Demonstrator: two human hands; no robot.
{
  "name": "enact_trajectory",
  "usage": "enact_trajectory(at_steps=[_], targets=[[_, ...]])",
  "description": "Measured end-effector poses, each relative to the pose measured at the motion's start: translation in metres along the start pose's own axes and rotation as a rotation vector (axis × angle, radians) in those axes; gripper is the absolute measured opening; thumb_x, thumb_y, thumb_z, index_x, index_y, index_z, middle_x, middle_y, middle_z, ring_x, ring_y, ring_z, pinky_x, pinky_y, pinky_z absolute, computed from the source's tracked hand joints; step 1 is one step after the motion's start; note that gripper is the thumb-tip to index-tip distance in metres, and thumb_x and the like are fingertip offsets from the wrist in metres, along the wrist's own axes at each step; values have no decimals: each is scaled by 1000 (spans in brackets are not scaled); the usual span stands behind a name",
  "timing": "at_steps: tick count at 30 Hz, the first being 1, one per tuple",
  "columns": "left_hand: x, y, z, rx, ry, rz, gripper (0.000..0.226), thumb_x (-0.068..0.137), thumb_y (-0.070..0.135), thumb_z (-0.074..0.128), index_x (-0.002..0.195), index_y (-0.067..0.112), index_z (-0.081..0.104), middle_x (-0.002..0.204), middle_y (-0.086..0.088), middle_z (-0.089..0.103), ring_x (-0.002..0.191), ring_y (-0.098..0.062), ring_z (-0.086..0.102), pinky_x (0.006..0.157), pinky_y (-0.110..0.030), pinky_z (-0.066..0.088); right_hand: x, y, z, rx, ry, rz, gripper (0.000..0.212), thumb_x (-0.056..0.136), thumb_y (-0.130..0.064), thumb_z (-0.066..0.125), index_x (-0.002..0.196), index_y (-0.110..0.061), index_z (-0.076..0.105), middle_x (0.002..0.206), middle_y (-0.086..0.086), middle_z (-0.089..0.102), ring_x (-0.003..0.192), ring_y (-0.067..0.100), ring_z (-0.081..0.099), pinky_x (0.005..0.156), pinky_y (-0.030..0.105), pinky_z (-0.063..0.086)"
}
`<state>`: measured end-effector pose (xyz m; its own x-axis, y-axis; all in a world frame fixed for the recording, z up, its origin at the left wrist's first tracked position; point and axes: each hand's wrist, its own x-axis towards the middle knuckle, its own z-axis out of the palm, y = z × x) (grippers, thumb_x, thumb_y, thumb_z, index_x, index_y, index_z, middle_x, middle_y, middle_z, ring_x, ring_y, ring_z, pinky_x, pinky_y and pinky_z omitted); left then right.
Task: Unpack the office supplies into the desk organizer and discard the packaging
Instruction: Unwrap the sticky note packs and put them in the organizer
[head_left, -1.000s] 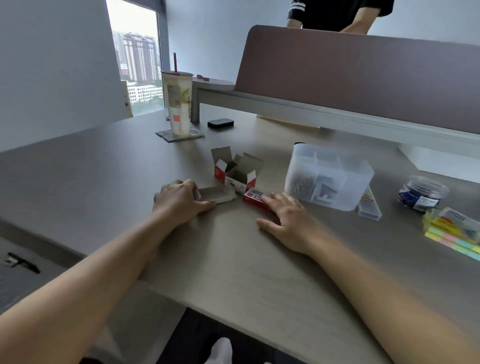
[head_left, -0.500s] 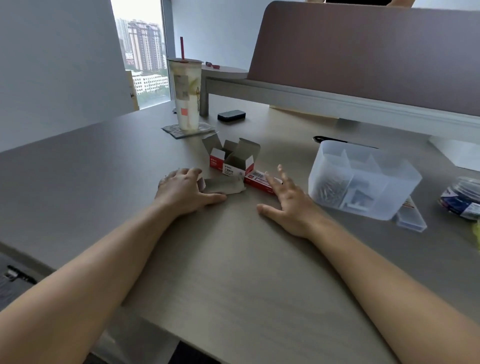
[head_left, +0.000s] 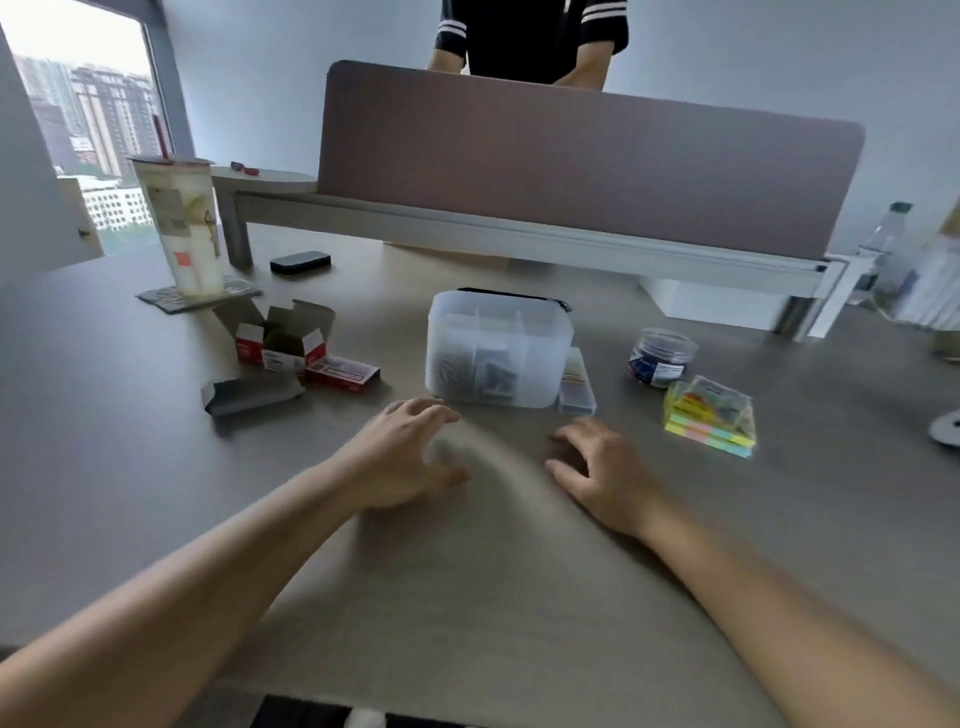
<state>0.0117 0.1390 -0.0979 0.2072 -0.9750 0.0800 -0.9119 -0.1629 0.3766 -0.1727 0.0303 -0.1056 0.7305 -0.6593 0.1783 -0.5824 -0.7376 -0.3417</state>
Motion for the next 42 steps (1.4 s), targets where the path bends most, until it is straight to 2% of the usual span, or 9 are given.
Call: enact_trajectory(at_steps=[6,10,16,20,24,28,31,37,42], targets=[[40,47,30,116,-139,96,72,80,56,50,140,24,25,149,-2,26,137,-21,23,113,-35,19,-8,77,-32,-180,264,278,48,86,-27,52,130,-12,41,140,9,37,130,27,32,106,35,27],[55,59,40,159,-137,120,69,80,60,46,138,28,25,150,1,25,136,-23,25,112,-36,17,-5,117,-42,-174,243,409,56,87,-34,50,137,-24,29,147,7,29,135,28,26,110,40,23],[56,58,41,136,-114,115,102,47,80,22,135,30,29,148,2,28,135,-22,27,110,-34,19,-7,122,-43,-245,314,372,32,86,-20,50,118,-16,53,123,10,58,111,29,52,93,35,38],[56,57,44,70,-84,111,93,53,75,34,134,29,32,147,2,29,135,-20,25,111,-33,18,-15,106,-43,-255,440,259,26,87,-11,46,110,-10,58,112,13,64,101,34,56,81,35,40],[53,56,40,-164,63,82,75,72,56,61,134,24,34,145,-2,32,135,-19,23,110,-30,21,-16,70,-44,233,654,85,14,86,-5,53,95,-6,63,86,9,69,77,24,61,69,32,45],[51,58,33,-628,138,73,50,73,31,69,118,21,49,129,-4,51,123,-17,44,104,-32,36,-6,26,-39,937,474,158,22,86,0,52,73,-18,54,73,-3,61,60,6,62,57,21,57],[45,59,23,-1066,137,81,14,81,12,60,92,20,56,93,4,65,87,-11,64,73,-18,53,3,7,-32,1144,298,168,19,87,1,49,76,-14,50,76,1,61,56,5,65,54,22,57],[42,42,9,-1204,210,-45,15,85,4,53,79,16,60,75,4,66,59,-2,65,56,-19,56,24,-9,-17,1003,192,168,22,86,-8,54,107,-12,47,98,16,57,87,23,61,71,33,56],[39,30,10,-1107,131,-29,12,86,3,50,82,14,54,80,-2,61,68,-11,62,53,-16,54,30,-11,-5,858,258,86,19,87,-10,53,105,-16,55,86,3,55,90,22,59,76,30,57]])
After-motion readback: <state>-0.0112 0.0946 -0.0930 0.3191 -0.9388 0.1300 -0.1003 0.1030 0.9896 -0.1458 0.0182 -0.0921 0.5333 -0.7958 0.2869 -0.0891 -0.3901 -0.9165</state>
